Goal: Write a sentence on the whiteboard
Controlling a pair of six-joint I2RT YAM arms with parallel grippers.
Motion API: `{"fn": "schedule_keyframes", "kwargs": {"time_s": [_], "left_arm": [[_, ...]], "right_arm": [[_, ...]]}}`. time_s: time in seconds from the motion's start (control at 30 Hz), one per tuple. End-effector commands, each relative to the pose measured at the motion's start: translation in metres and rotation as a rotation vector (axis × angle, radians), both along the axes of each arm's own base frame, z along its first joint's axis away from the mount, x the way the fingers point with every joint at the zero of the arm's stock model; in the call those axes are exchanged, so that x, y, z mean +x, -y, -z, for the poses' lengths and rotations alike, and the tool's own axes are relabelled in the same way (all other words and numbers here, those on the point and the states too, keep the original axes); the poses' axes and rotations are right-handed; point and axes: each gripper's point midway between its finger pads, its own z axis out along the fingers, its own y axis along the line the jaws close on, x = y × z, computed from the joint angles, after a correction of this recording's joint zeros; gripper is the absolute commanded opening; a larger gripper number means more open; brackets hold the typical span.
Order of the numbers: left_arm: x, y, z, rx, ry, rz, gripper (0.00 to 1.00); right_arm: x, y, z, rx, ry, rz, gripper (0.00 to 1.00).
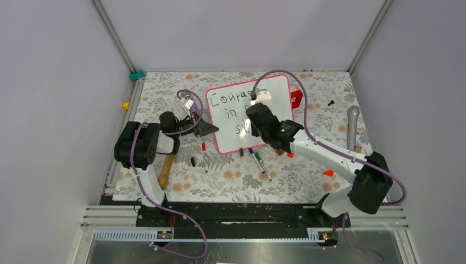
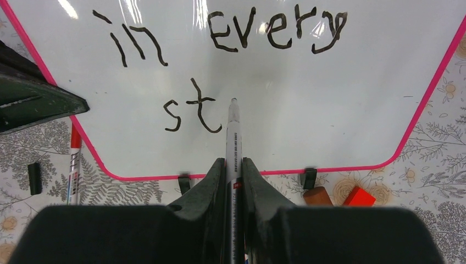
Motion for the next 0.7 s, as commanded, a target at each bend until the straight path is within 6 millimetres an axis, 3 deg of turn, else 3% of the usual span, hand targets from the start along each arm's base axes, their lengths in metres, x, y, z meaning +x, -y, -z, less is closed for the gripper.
{"fn": "schedule_keyframes", "kwargs": {"time_s": [0.0,0.27,0.67], "left_arm": [[0.000,-0.001,-0.005,0.005,0.029,-0.001,0.00],[0.000,0.002,0.002,0.044,0.013,0.002,0.00],[0.000,0.006,0.009,0.103,0.010,0.003,0.00]], "right_arm": [[0.005,0.001,0.010,-0.015,-0.021,0.007,0.00],[0.004,0.001,0.026,-0.029,-0.063,0.002,0.00],[-0.001,0.009,0.034,-0.026,-0.064,0.015,0.00]]}}
